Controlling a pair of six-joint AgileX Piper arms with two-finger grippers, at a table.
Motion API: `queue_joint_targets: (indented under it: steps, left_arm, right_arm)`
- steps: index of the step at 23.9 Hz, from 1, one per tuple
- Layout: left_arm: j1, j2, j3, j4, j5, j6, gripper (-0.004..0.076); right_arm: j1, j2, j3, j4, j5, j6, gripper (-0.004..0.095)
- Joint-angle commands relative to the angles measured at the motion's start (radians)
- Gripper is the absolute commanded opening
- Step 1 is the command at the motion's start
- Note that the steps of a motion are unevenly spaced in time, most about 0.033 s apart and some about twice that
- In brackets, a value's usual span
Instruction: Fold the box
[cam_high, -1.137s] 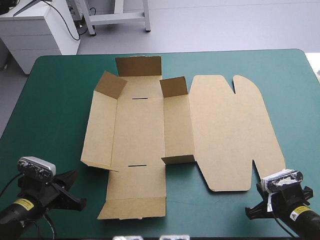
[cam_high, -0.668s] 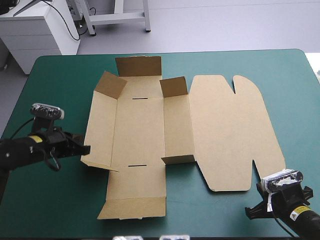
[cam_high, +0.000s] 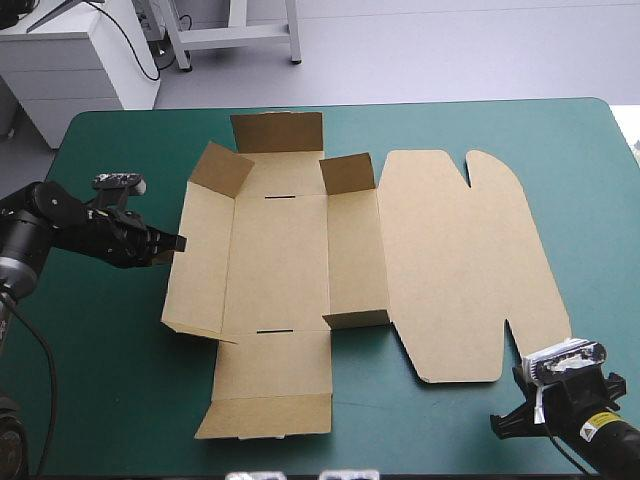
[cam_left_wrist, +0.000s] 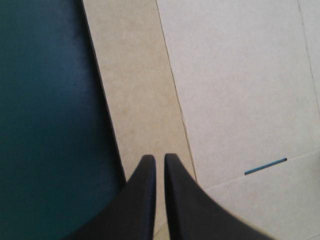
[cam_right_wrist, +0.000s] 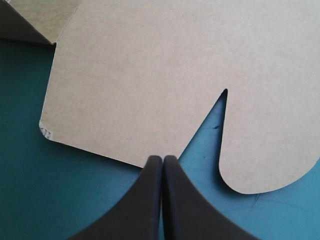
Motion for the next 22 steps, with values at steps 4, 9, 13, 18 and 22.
queue_joint_targets:
  steps: [4, 9, 13, 18, 22]
  left_arm:
    - [0.015, -0.028, -0.03, -0.028, 0.06, -0.011, 0.0368]
    - [0.015, -0.026, -0.03, -0.023, 0.06, -0.011, 0.0619]
    - [0.015, 0.052, -0.03, -0.023, 0.071, -0.007, 0.0619]
    - [0.015, 0.16, -0.03, -0.091, 0.074, 0.017, 0.0619]
    - [0.013, 0.229, -0.03, -0.21, 0.074, 0.063, 0.0619]
  right_arm:
    - [-0.007, 0.007, -0.027, 0.012, -0.06, -0.005, -0.0018]
    - [-0.007, 0.007, -0.027, 0.012, -0.06, -0.005, -0.0018]
    - [-0.007, 0.007, -0.027, 0.012, -0.06, -0.005, -0.0018]
    - [-0.007, 0.007, -0.027, 0.012, -0.06, -0.005, -0.0018]
    - [-0.007, 0.007, -0.027, 0.012, -0.06, -0.005, -0.0018]
